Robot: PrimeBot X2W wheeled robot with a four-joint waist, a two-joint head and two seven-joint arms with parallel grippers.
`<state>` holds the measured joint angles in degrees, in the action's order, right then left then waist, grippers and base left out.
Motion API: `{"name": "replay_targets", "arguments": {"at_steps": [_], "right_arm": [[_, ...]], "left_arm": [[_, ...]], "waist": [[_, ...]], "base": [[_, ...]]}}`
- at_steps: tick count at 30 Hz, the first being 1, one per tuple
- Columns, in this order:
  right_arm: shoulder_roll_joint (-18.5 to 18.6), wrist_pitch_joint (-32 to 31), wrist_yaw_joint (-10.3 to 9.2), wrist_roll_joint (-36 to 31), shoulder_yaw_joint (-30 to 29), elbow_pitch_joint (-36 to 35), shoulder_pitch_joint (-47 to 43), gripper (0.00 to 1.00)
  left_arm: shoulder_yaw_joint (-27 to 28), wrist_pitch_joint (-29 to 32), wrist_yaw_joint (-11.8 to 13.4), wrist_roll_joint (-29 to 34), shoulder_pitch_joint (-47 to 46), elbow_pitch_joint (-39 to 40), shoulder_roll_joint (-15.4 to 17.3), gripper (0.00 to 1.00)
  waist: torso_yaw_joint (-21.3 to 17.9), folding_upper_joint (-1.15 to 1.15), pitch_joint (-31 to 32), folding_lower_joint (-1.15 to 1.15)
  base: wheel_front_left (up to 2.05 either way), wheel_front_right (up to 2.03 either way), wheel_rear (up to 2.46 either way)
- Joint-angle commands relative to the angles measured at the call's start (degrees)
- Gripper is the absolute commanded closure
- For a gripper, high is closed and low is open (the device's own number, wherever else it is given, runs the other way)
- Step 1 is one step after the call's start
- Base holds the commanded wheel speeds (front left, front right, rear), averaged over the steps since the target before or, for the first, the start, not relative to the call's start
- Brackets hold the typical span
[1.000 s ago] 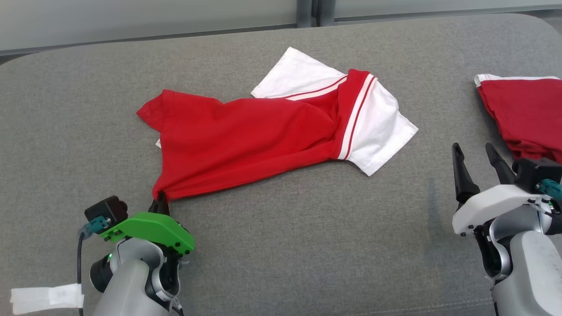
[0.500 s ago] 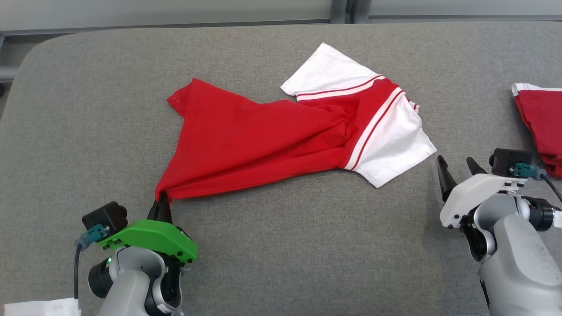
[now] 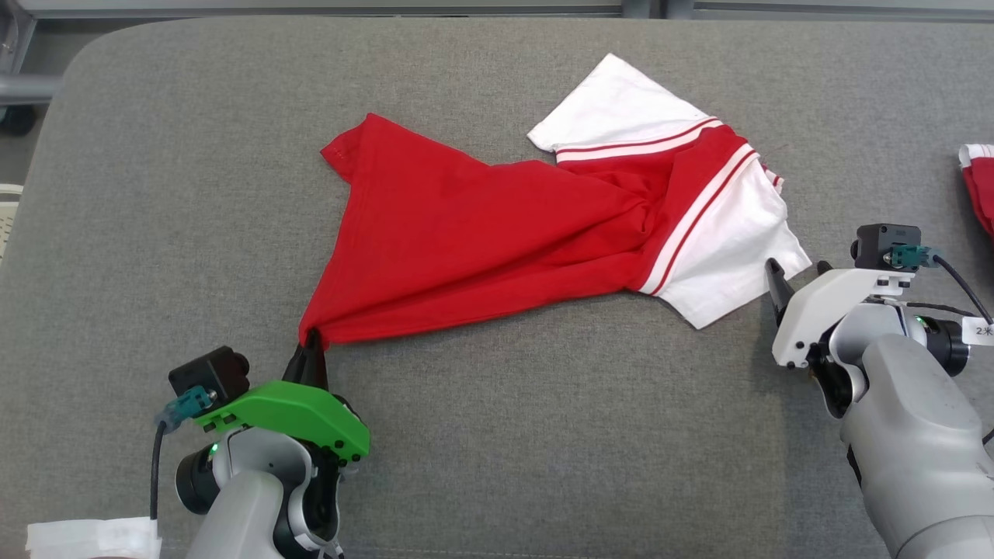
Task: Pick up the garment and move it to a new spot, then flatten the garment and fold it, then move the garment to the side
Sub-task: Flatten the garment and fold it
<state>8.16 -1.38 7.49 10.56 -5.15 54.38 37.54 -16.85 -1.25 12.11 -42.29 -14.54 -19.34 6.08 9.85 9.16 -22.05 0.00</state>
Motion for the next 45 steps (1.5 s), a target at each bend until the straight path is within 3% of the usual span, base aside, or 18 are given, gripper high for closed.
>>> {"name": "replay_targets", "arguments": {"at_steps": [1,9,10,11,12,16,17,24,29,32,36,45], "right_arm": [[0.67,0.54,0.0,0.51,0.4,1.45,0.78,0.0],[0.89,2.41,0.01,1.76,4.43,7.37,4.15,0.0],[0.91,2.64,0.01,1.91,4.87,8.06,4.6,0.05],[0.93,2.85,0.01,2.15,5.23,8.66,5.06,0.18],[0.93,2.98,0.01,2.33,5.55,9.29,5.57,0.45],[1.32,3.31,0.0,2.95,6.83,11.71,7.38,0.76],[1.47,3.28,0.0,3.07,7.01,12.45,7.74,1.0],[1.21,5.99,-0.03,5.52,8.23,13.7,9.62,1.0],[0.28,7.19,-0.03,13.89,9.41,8.6,8.47,1.0],[0.93,6.07,-0.03,20.84,11.32,2.13,6.7,1.0],[4.93,3.66,-0.01,30.83,15.02,-11.29,2.72,1.0],[10.36,-0.08,0.01,38.53,15.89,-31.67,-4.42,1.0]], "left_arm": [[-0.12,-0.12,-0.08,0.46,-0.48,-0.27,-0.1,1.0],[-0.32,-0.16,-0.26,-0.1,-0.59,-0.49,0.02,1.0],[-0.36,-0.11,-0.27,-0.13,-0.63,-0.5,0.09,1.0],[-0.39,-0.05,-0.26,-0.14,-0.71,-0.5,0.14,1.0],[-0.43,-0.02,-0.24,-0.14,-0.81,-0.5,0.17,1.0],[-0.59,0.03,-0.28,-0.22,-1.25,-0.59,0.18,1.0],[-0.64,0.04,-0.34,-0.24,-1.34,-0.66,0.17,1.0],[0.17,-1.23,-1.08,-1.31,-1.75,-0.75,-0.06,1.0],[1.88,-2.4,-2.38,-3.64,-2.16,0.6,-0.5,1.0],[2.77,-2.59,-3.24,-4.87,-2.34,2.39,-0.38,1.0],[3.59,-1.99,-3.69,-5.83,-2.76,7.02,0.66,1.0],[5.55,0.35,-2.97,-7.85,-1.64,18.53,2.63,1.0]], "waist": [[0.42,0.0,-0.22,0.0],[0.34,0.0,-0.44,0.0],[0.3,0.0,-0.53,0.0],[0.28,0.0,-0.62,0.0],[0.28,0.0,-0.73,0.0],[0.42,0.0,-1.16,0.0],[0.49,0.0,-1.24,0.0],[-0.01,0.0,-0.84,0.0],[-1.9,0.0,1.29,0.0],[-3.54,0.0,3.01,0.0],[-6.27,0.0,6.03,0.0],[-9.88,0.0,11.24,0.0]], "base": [[0.0,0.0,0.0],[0.0,0.0,0.0],[0.0,0.0,0.0],[0.0,0.0,0.0],[0.0,0.0,0.0],[0.0,0.0,0.0],[0.0,0.0,0.0],[0.0,0.0,0.0],[0.0,0.0,0.0],[0.0,0.0,0.0],[0.0,0.0,0.0],[0.0,0.0,0.0]]}}
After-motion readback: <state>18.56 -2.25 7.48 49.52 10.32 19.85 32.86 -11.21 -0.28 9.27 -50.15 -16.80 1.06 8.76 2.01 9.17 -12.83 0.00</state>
